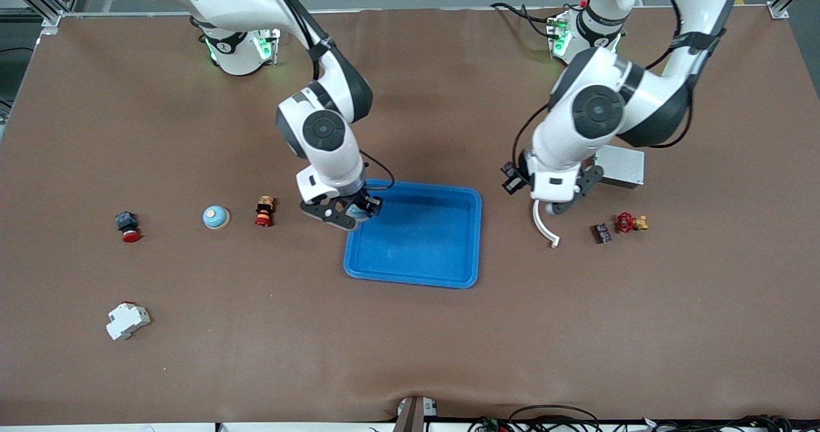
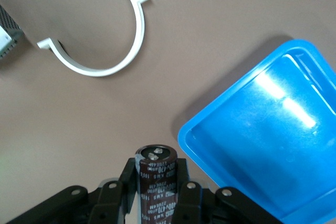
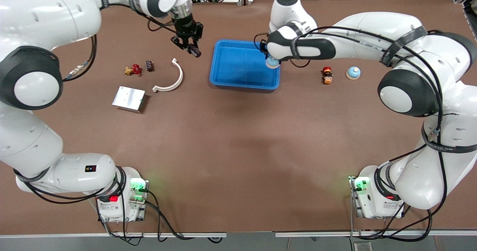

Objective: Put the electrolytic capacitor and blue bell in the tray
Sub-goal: 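Carry the capacitor and blue button over the blue tray with both grippers, then lower both held items into the tray and open both grippers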

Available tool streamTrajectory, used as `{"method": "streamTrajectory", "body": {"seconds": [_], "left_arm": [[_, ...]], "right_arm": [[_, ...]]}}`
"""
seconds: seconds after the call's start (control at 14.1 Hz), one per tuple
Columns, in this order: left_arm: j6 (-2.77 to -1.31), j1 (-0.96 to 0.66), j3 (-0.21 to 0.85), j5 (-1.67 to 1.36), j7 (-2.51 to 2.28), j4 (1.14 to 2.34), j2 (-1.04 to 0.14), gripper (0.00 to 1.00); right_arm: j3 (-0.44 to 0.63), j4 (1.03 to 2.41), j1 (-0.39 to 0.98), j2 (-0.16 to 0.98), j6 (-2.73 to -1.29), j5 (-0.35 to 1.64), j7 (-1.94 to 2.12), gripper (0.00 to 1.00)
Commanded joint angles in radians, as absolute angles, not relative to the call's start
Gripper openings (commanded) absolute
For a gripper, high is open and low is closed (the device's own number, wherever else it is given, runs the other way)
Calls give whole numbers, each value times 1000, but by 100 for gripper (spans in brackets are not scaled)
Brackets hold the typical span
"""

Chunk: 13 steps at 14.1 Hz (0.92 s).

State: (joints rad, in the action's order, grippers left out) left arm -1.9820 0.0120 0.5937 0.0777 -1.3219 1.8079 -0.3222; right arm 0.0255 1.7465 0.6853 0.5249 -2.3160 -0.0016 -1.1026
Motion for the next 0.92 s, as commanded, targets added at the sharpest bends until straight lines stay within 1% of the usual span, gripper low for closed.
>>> {"method": "streamTrajectory", "body": {"seconds": [0.0,0.14,0.5,0.85], "left_arm": [[-1994,-52,594,179,-1451,1726,-440,0],[-2035,-93,592,219,-1523,1691,-514,0],[-2137,-152,589,356,-1652,1671,-644,0],[-2192,-156,588,403,-1678,1669,-706,0]], "right_arm": [[40,1698,744,622,-2374,2,-1205,0],[40,1698,749,655,-2431,3,-1233,0],[40,1697,758,675,-2437,2,-1246,0],[41,1683,778,706,-2439,-12,-1270,0]]}}
